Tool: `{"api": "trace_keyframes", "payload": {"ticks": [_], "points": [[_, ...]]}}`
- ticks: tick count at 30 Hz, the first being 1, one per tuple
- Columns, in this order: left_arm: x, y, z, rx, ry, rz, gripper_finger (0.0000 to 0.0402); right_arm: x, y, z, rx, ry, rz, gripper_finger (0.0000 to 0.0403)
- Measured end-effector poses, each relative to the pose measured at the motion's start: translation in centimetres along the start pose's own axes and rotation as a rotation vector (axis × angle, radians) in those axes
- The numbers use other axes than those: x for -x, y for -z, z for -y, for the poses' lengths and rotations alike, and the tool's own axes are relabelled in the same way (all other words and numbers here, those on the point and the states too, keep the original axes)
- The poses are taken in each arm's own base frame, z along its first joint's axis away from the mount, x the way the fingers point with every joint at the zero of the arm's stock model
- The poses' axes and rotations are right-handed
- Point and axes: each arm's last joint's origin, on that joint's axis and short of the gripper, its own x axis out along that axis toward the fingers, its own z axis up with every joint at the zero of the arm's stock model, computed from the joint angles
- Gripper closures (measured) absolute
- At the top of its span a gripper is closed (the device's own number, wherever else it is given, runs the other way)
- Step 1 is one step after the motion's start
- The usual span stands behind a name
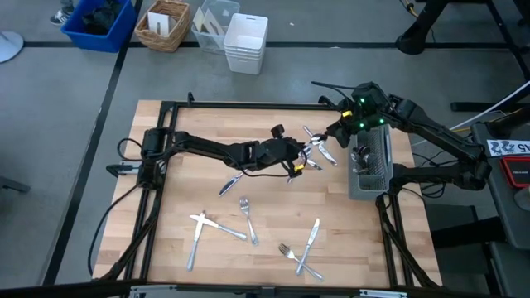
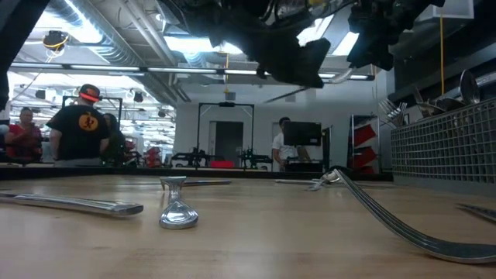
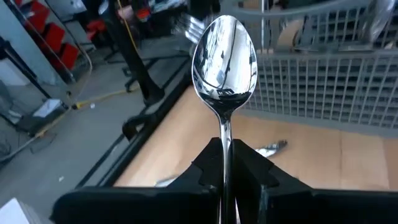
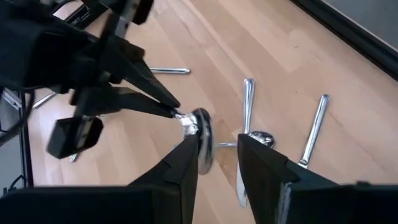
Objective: Sort silverware
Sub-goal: Put the bottom spoon into the right section of the utensil holder
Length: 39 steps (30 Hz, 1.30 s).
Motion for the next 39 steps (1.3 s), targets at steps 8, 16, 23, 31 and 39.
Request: {"api": "trace_keyframes", "payload": {"ticks": [8, 16, 23, 31, 39], "points": [[1.1, -1.3, -0.2, 0.002, -0.028, 0.039, 0.0386, 0.0, 0.0, -0.1, -0.004, -0.042, -0.006, 0.0288], [1.3, -1.8, -0.1, 0.014, -0.032, 0.071, 0.0391, -0.1, -0.1, -0.2, 0.0, -0.085, -0.005, 0.0288], [1.3, -2.3, -0.2, 0.038, -0.042, 0.119, 0.0386, -0.4, -0.8, -0.3, 0.023, -0.101, 0.043, 0.0288], [1.4, -2.3, -0.2, 0.025, -0.036, 0.121, 0.0384, -0.4, -1.2, -0.3, 0.043, -0.099, 0.086, 0.0288], [1.3, -2.4, -0.2, 0.033, -0.044, 0.134, 0.0387, -1.6, -1.6, 0.2, 0.03, -0.098, 0.057, 0.0335]]}}
